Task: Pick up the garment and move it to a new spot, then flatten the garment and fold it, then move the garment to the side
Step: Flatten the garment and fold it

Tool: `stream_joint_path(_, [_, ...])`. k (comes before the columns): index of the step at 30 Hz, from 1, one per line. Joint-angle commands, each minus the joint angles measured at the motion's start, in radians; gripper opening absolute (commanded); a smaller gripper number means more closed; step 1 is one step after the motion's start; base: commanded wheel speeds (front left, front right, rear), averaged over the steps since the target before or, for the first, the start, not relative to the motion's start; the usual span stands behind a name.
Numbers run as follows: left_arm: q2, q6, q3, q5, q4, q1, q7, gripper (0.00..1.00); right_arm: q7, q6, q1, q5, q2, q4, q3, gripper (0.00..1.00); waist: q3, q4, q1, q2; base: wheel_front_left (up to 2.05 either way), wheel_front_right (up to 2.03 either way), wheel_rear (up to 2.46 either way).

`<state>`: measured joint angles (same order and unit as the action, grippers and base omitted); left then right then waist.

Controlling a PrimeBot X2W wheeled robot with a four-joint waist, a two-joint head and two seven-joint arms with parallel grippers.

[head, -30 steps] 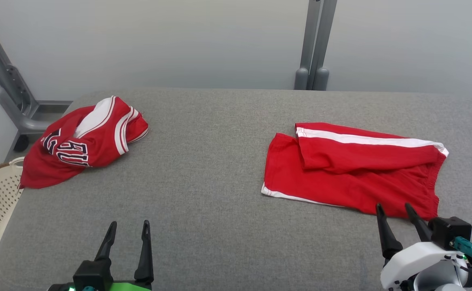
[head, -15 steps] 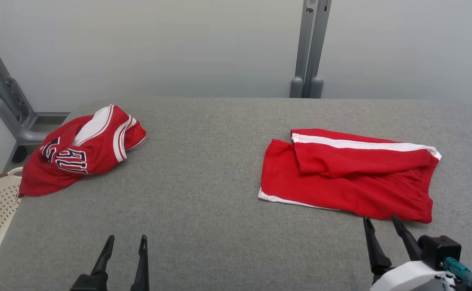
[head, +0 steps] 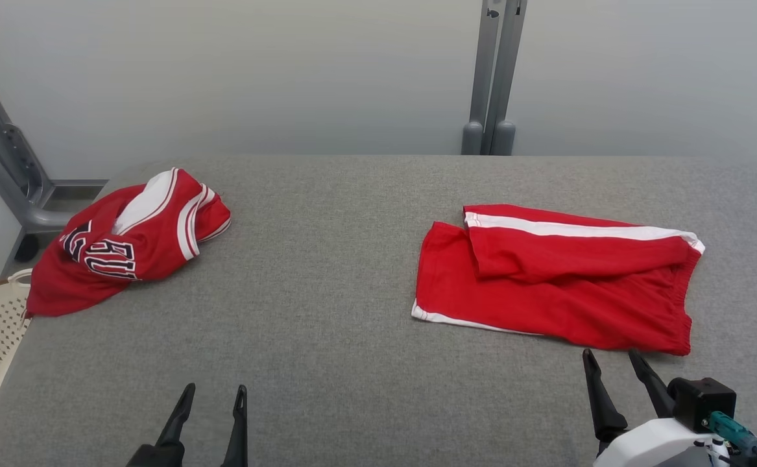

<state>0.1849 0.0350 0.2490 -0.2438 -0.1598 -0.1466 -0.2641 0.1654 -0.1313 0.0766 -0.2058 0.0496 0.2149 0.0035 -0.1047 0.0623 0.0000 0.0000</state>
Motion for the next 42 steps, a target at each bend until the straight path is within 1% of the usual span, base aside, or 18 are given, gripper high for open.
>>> stream_joint_path(1, [-0.002, -0.008, 0.002, 0.009, -0.003, 0.013, -0.001, 1.00, -0.005, 0.001, -0.007, 0.016, 0.002, 0.000, -0.006, 1.00, 0.002, -0.002, 0.0000, 0.0000, 0.00, 0.00, 0.00])
stream_joint_path(3, [-0.006, -0.011, 0.004, 0.009, -0.006, 0.018, -0.001, 1.00, -0.012, 0.001, -0.007, 0.021, 0.002, -0.004, -0.013, 1.00, 0.005, -0.004, 0.0000, 0.0000, 0.00, 0.00, 0.00])
stream_joint_path(9, [-0.015, -0.044, 0.033, 0.000, -0.040, 0.046, 0.005, 1.00, -0.044, 0.001, -0.001, 0.039, 0.002, -0.006, -0.042, 1.00, 0.014, -0.011, 0.0000, 0.0000, 0.00, 0.00, 0.00])
stream_joint_path(13, [-0.021, -0.078, 0.073, 0.013, -0.079, 0.109, 0.029, 1.00, -0.077, 0.001, 0.003, 0.075, 0.002, -0.006, -0.077, 1.00, 0.031, -0.020, 0.0000, 0.0000, 0.00, 0.00, 0.00])
stream_joint_path(17, [-0.031, -0.109, 0.124, 0.034, -0.137, 0.191, 0.053, 1.00, -0.116, 0.001, -0.002, 0.148, 0.002, -0.002, -0.110, 1.00, 0.059, -0.040, 0.0000, 0.0000, 0.00, 0.00, 0.00])
stream_joint_path(22, [-0.045, -0.139, 0.190, 0.052, -0.228, 0.288, 0.063, 1.00, -0.133, 0.001, -0.033, 0.197, 0.014, 0.026, -0.115, 1.00, 0.103, -0.078, 0.0000, 0.0000, 0.00, 0.00, 0.00])
stream_joint_path(30, [-0.069, -0.158, 0.266, 0.056, -0.384, 0.444, 0.049, 1.00, -0.133, 0.001, -0.119, 0.220, 0.035, 0.091, -0.119, 1.00, 0.206, -0.137, 0.0000, 0.0000, 0.00, 0.00, 0.00])
stream_joint_path(42, [-0.107, -0.165, 0.343, 0.000, -0.583, 0.654, 0.032, 1.00, -0.099, 0.001, -0.263, 0.252, 0.022, 0.205, -0.150, 1.00, 0.334, -0.183, 0.0000, 0.0000, 0.00, 0.00, 0.00])
